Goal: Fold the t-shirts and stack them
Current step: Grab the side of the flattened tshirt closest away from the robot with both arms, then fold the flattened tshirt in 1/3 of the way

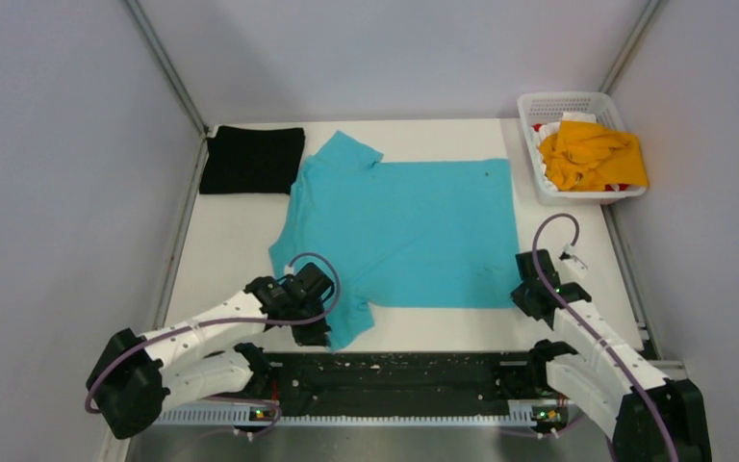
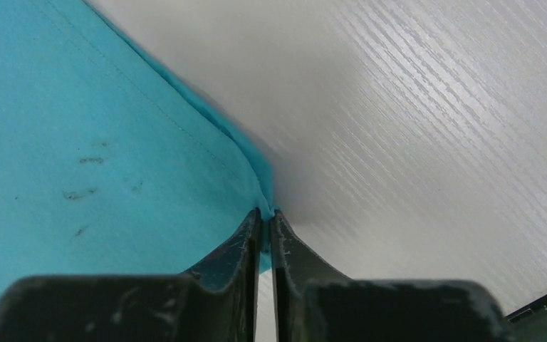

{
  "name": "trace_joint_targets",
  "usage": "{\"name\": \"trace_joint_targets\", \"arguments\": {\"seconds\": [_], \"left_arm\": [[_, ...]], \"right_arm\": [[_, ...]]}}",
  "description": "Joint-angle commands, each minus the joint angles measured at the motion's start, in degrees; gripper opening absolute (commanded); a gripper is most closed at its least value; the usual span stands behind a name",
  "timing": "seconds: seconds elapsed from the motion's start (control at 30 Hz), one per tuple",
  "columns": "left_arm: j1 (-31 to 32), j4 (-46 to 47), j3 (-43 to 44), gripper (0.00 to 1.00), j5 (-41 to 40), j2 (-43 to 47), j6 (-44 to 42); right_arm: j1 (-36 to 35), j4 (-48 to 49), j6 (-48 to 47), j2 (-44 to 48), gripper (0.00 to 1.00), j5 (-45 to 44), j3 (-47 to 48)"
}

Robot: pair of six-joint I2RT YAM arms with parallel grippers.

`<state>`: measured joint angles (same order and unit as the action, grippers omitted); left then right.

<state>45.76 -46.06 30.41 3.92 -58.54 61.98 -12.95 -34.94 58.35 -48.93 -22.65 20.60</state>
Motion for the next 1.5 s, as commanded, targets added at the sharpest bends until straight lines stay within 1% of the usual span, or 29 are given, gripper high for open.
{"name": "trace_joint_targets", "arguments": {"seconds": [0.0, 0.13, 0.33, 0.4, 0.57, 0.77, 0.87, 1.17, 1.47], "left_arm": [[-0.58, 1.08, 2.45, 0.00, 1.05, 2.18, -0.31], [-1.42, 2.14, 4.55, 0.00, 2.26, 3.08, -1.35], [-3.92, 5.86, 8.88, 0.00, 3.58, 1.16, -4.49], [-6.01, 8.33, 10.27, 0.00, 5.08, 0.10, -6.07], [-12.86, 10.89, 14.84, 0.00, 8.16, -2.90, -10.34], [-20.91, 10.55, 19.93, 0.00, 8.81, -6.12, -15.45], [-24.75, 12.40, 21.79, 0.00, 9.83, -7.32, -16.66], [-29.39, 15.81, 28.35, 0.00, 10.04, -13.12, -19.89], [-32.40, 17.94, 33.71, 0.00, 11.16, -19.47, -23.19]], "right_arm": [[0.50, 0.30, -0.56, -0.16, 0.05, 2.48, -0.33], [0.49, -1.33, -3.27, 0.21, 0.02, 4.81, 2.72], [0.48, -2.23, -8.17, -0.63, 0.00, 5.29, 7.72], [0.49, -2.07, -9.56, -1.04, 0.00, 5.26, 9.46], [0.53, -1.63, -12.04, -3.44, 0.00, 3.93, 13.91], [0.53, -0.61, -14.59, -10.12, 0.00, 1.06, 19.81], [0.63, -0.27, -15.21, -13.49, 0.00, 0.46, 22.93], [3.42, 1.06, -18.39, -20.82, 0.00, 2.80, 30.14], [5.40, 2.35, -20.47, -26.70, 0.00, 4.81, 35.19]]}}
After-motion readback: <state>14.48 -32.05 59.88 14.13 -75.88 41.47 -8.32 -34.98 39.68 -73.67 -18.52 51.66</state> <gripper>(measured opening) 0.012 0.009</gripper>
